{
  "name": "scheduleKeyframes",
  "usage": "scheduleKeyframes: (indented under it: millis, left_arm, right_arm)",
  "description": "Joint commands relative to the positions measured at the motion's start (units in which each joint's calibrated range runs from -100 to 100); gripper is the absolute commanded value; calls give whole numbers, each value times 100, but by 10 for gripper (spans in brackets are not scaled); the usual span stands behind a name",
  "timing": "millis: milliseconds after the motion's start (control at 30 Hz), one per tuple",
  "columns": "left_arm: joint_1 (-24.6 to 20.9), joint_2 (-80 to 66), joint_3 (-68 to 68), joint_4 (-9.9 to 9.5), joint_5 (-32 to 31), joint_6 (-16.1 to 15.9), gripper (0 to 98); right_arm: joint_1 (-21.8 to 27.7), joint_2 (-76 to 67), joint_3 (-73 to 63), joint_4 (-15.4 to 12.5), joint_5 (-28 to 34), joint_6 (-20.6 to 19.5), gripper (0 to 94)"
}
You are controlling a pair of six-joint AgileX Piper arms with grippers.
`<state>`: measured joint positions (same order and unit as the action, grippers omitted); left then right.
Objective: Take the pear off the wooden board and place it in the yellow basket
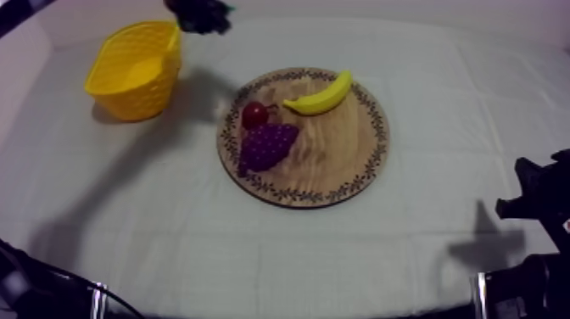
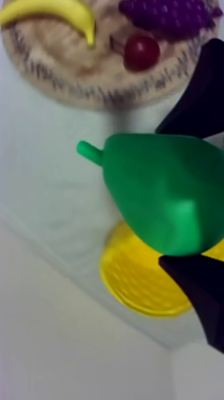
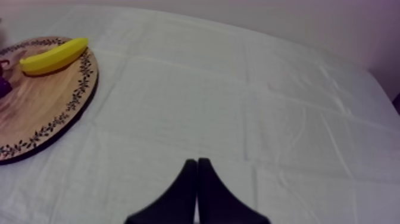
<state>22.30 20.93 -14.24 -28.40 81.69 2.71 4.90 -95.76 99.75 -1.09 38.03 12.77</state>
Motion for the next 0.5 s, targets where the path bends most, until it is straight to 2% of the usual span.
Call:
scheduleKeyframes:
  millis: [0,200,467]
  left_arm:
    - [-533,-143,375,-10,-194,-16,674]
    - [-1093,-257,1248,-34,-906,71,705]
    - [-1480,101,1935,31,-1956,229,701]
  right_arm:
    - [0,1,3,-1,4,0,3]
    - [0,1,3,-1,4,0,3]
    - [0,1,3,-1,4,0,3]
